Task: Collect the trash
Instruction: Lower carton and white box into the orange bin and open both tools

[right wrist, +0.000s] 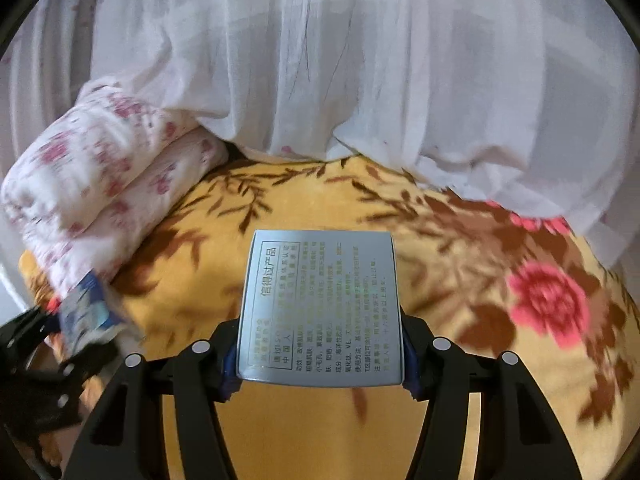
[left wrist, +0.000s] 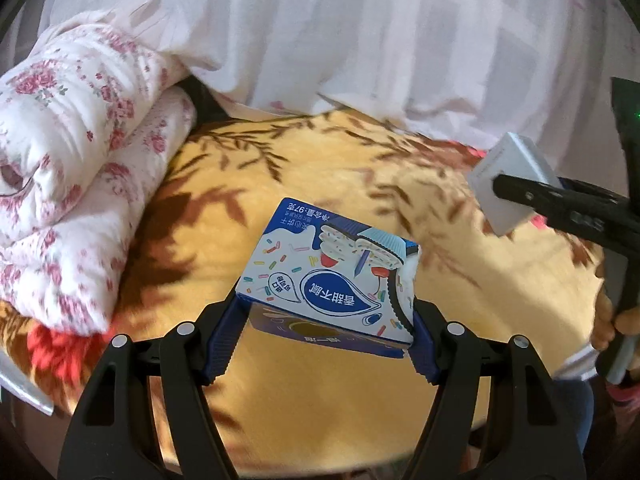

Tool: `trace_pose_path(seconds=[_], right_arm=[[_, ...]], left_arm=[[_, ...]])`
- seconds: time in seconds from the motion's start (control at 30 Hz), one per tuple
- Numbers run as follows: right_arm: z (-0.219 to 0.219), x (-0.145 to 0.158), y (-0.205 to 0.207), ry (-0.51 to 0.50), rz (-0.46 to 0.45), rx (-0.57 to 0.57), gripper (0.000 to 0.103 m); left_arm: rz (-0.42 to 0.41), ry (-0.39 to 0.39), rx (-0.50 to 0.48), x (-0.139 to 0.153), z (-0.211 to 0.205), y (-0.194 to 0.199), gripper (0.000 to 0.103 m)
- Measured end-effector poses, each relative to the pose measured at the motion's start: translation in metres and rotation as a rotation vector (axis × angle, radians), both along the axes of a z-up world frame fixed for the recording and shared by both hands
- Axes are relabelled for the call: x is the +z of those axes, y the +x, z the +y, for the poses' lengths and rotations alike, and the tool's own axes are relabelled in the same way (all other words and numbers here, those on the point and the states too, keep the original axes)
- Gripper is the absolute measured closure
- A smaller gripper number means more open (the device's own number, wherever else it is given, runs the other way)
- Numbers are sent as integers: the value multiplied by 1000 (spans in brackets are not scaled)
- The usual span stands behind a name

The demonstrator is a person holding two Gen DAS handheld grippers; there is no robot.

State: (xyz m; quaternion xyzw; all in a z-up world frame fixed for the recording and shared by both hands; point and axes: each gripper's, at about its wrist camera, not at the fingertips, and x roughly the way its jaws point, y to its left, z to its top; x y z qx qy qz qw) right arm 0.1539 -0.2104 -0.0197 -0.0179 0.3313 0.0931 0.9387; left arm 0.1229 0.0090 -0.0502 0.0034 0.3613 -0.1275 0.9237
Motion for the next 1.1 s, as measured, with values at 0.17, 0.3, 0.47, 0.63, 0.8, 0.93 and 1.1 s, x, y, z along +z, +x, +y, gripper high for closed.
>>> trace_pose_path(seconds=[0.17,0.3,0.47,0.63,0.8,0.93,1.1], right_arm=[[-14,-11,-84,11,11,32,44],[-17,-26,-141,-1,32,54,44],[-19,-50,-185,-1,79,77,44],[-18,-97,-211,-6,190,94,43],[-17,-141,-213,-4,310,103,43],[-17,-172,-207,14,402,98,42],[-20,-197,-202,39,481,87,24]], left_arm=[[33,9,-85,-10,-22,-52,35],[51,18,-124,-20,-35,-89,35],[115,37,-154,-49,-46,-121,35],[241,80,-182,-98,-56,-137,35],[389,103,-191,-151,-63,-140,35],[474,116,-177,-182,-66,-138,35],[594,99,-165,-210,-66,-135,29]])
